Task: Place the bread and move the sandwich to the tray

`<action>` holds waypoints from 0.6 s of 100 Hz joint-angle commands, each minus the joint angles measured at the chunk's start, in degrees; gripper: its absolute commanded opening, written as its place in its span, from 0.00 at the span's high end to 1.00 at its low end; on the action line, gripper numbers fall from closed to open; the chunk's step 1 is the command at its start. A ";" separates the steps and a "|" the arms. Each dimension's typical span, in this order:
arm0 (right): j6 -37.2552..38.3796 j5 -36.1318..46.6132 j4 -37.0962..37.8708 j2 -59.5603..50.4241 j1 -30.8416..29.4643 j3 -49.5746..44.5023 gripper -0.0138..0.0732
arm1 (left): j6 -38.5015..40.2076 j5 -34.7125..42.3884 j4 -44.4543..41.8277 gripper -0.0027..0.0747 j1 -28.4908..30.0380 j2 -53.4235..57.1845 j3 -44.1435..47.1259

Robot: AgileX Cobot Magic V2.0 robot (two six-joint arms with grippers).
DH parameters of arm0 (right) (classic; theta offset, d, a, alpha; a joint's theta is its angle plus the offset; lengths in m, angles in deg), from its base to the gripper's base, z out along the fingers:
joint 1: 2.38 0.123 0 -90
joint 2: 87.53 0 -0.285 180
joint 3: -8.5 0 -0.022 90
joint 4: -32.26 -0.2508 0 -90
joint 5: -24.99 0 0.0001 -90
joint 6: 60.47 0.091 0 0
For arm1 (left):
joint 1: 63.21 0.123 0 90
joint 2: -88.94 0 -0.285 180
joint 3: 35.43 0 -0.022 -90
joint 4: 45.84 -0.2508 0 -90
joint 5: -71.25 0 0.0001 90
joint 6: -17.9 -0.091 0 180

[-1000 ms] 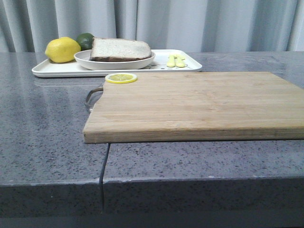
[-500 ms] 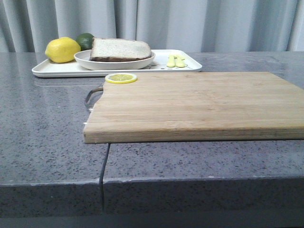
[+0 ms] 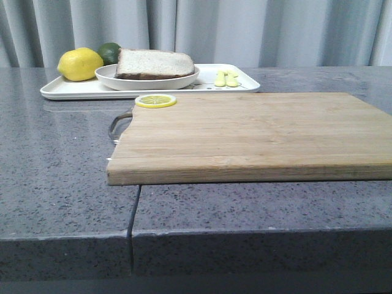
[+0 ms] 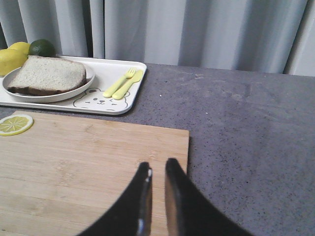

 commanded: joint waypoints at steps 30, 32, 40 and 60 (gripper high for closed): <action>-0.06 4.29 0.76 0.26 -0.38 1.57 0.98 | -0.05 3.32 0.21 0.99 -0.37 -0.27 -1.57; -0.06 4.29 0.76 0.26 -0.38 1.57 0.98 | -0.05 3.32 0.21 0.99 -0.37 -0.27 -1.57; -0.06 4.29 0.76 0.26 -0.38 1.57 0.98 | -0.05 3.32 0.21 0.99 -0.37 -0.27 -1.57; -0.06 4.29 0.76 0.26 -0.38 1.57 0.98 | -0.05 3.32 0.21 0.99 -0.37 -0.27 -1.57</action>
